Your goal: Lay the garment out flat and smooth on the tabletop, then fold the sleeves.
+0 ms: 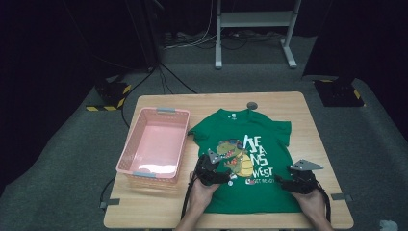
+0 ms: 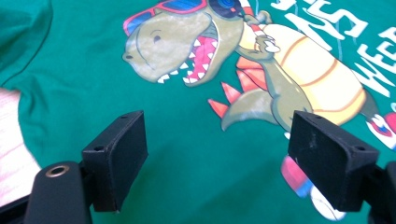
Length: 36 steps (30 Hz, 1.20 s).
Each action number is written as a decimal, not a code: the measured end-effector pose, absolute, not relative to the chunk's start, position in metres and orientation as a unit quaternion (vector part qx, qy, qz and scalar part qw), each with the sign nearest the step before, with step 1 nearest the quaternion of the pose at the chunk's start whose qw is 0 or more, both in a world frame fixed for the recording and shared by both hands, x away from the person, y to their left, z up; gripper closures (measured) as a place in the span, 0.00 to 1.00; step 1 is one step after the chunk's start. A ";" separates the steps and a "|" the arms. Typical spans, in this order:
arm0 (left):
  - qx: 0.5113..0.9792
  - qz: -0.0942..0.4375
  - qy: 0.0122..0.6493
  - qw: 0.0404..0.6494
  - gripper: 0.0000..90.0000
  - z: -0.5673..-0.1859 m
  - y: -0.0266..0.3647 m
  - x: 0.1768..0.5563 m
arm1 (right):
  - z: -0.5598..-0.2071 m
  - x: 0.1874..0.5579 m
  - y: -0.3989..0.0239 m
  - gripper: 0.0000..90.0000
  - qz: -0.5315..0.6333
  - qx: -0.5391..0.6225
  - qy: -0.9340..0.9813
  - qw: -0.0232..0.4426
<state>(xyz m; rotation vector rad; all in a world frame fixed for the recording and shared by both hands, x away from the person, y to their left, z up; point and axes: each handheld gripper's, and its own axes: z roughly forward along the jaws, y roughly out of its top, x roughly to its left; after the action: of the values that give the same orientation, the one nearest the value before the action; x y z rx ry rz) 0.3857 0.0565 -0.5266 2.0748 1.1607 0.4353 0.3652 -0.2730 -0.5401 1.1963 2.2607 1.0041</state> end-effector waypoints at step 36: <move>0.792 0.202 0.461 0.347 0.18 -0.541 0.054 0.428 | -0.537 0.384 -0.279 0.30 0.348 0.453 0.799 0.187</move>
<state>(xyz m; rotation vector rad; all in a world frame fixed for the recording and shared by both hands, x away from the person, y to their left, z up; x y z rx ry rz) 0.4277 0.0539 -0.5415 2.0539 1.1962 0.5229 0.3842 -0.2787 -0.5372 1.2746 2.2501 0.9808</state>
